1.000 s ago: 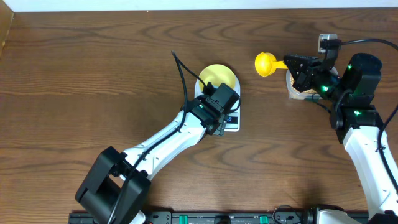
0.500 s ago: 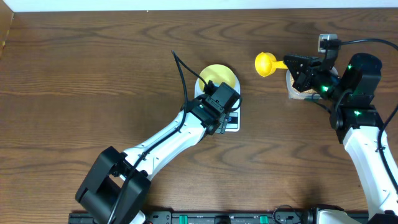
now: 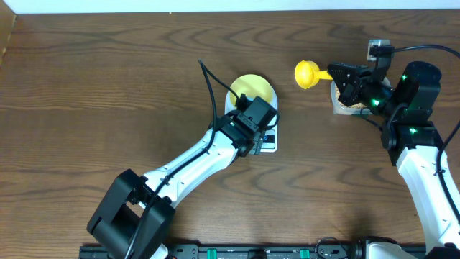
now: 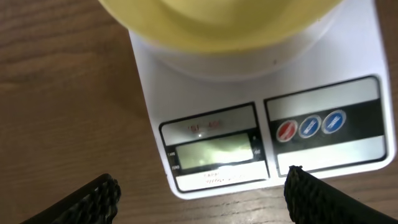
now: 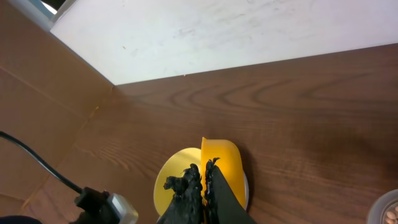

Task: Scoop item into bowl and weigh 50g on scale
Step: 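Lower the left gripper toward the scale's red power button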

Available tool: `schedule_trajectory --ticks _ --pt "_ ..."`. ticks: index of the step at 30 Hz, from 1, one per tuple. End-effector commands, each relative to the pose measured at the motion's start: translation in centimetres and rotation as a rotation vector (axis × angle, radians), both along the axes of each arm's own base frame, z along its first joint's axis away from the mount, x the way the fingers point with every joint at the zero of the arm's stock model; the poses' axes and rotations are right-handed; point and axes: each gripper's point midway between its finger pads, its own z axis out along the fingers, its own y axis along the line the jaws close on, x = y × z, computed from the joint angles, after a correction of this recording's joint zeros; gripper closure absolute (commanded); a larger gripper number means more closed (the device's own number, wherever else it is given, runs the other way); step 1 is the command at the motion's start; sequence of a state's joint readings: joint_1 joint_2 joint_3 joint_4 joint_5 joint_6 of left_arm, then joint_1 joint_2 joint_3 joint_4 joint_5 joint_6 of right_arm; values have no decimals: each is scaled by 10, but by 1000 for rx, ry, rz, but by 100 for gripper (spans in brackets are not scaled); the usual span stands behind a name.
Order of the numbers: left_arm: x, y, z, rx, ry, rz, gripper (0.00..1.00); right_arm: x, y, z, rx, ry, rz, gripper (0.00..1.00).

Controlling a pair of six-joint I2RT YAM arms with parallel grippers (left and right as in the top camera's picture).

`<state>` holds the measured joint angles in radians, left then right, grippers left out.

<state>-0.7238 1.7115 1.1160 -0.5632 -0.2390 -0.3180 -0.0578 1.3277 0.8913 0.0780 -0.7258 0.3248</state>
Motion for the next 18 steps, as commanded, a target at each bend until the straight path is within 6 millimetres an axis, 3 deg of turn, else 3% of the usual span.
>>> schedule_trajectory --ticks 1,18 --pt "0 5 -6 19 -3 15 13 1 -2 19 -13 -56 3 99" --pt "0 4 -12 8 -16 15 14 1 -2 19 -15 -54 4 99"
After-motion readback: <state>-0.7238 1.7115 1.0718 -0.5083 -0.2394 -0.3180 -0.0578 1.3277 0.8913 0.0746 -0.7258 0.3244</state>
